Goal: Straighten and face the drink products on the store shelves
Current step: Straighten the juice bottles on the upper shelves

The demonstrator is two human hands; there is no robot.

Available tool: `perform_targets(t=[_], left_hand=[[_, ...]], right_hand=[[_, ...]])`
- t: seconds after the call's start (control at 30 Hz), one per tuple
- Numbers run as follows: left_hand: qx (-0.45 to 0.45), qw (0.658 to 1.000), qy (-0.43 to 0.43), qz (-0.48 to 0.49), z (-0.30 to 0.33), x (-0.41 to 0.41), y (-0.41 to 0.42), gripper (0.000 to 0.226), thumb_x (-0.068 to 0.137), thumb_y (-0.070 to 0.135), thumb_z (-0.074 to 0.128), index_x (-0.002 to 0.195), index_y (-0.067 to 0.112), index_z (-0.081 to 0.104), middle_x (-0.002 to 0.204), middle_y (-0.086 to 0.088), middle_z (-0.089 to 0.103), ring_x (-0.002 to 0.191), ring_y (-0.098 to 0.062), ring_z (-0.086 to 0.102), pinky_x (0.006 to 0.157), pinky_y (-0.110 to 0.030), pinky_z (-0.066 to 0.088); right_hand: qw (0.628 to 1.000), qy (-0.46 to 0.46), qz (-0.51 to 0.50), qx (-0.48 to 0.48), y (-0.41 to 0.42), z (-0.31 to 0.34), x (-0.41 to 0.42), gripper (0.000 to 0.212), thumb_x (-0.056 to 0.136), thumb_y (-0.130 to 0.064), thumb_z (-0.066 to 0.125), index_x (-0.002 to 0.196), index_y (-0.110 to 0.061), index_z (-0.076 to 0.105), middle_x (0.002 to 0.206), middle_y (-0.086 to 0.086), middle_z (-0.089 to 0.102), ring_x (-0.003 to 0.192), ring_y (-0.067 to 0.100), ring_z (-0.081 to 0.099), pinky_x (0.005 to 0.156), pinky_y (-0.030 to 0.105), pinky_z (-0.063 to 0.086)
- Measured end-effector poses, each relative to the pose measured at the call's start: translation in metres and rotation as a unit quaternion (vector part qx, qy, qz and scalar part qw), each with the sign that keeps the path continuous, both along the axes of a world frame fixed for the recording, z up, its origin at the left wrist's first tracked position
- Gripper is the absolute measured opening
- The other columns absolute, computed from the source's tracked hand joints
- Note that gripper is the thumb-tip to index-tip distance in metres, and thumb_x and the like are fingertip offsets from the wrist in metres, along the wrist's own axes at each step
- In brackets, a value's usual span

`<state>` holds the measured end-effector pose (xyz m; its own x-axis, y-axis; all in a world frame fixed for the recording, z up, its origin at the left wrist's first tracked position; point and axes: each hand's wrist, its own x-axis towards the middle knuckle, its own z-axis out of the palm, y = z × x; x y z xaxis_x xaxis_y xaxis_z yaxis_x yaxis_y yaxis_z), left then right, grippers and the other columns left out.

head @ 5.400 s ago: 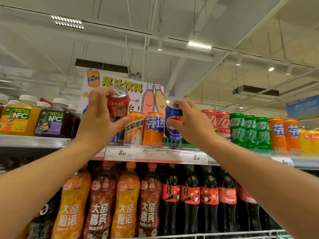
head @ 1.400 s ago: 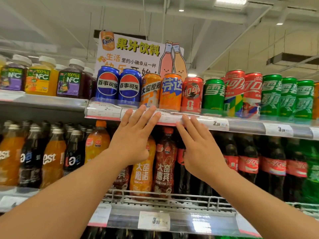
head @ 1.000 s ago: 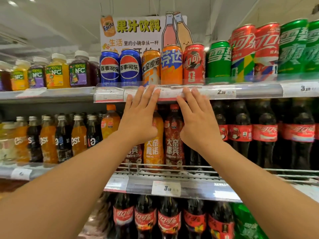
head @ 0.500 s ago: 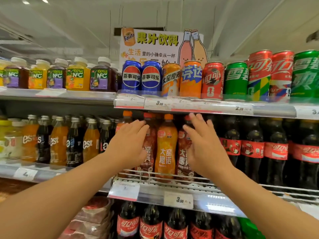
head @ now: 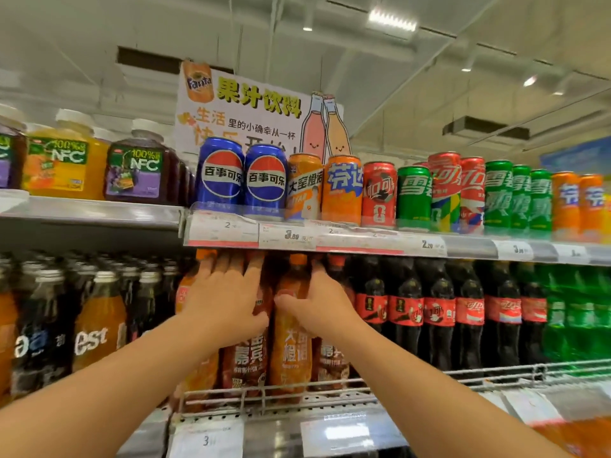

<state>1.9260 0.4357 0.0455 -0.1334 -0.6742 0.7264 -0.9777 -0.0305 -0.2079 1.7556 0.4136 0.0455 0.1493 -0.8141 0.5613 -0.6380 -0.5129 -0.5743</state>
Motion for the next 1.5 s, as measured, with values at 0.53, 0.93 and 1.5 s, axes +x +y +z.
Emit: perform_targets(t=[0.53, 0.93, 1.5], left_hand=[[0.052, 0.998, 0.028, 0.007, 0.02, -0.006, -0.005, 0.091, 0.061, 0.074, 0.061, 0.132, 0.026, 0.032, 0.093, 0.01, 0.058, 0.098, -0.018, 0.061, 0.077, -0.031, 0.043], [0.021, 0.989, 0.116, -0.087, 0.009, -0.026, 0.001, 0.086, 0.06, 0.073, 0.071, 0.119, 0.029, 0.027, 0.074, 0.014, 0.051, 0.07, -0.007, 0.058, 0.057, -0.024, 0.042], [0.118, 0.959, 0.225, -0.123, 0.002, -0.059, -0.028, 0.127, 0.062, 0.055, 0.083, 0.15, 0.038, -0.007, 0.124, -0.005, 0.056, 0.098, -0.02, 0.06, 0.067, -0.024, 0.048]], right_hand=[[0.991, 0.017, 0.076, -0.112, 0.008, -0.025, -0.023, 0.06, 0.064, -0.067, 0.068, 0.114, -0.053, 0.038, 0.111, -0.027, 0.052, 0.097, -0.002, 0.056, 0.075, 0.019, 0.049], [0.968, 0.008, 0.135, -0.211, 0.046, -0.009, -0.07, 0.067, 0.065, -0.072, 0.067, 0.122, -0.056, 0.034, 0.112, -0.036, 0.049, 0.103, -0.015, 0.05, 0.076, 0.013, 0.052], [0.977, -0.03, 0.117, -0.178, 0.056, -0.01, -0.103, 0.069, 0.069, -0.057, 0.077, 0.129, -0.039, 0.047, 0.113, -0.019, 0.062, 0.101, 0.0, 0.061, 0.083, 0.029, 0.057]])
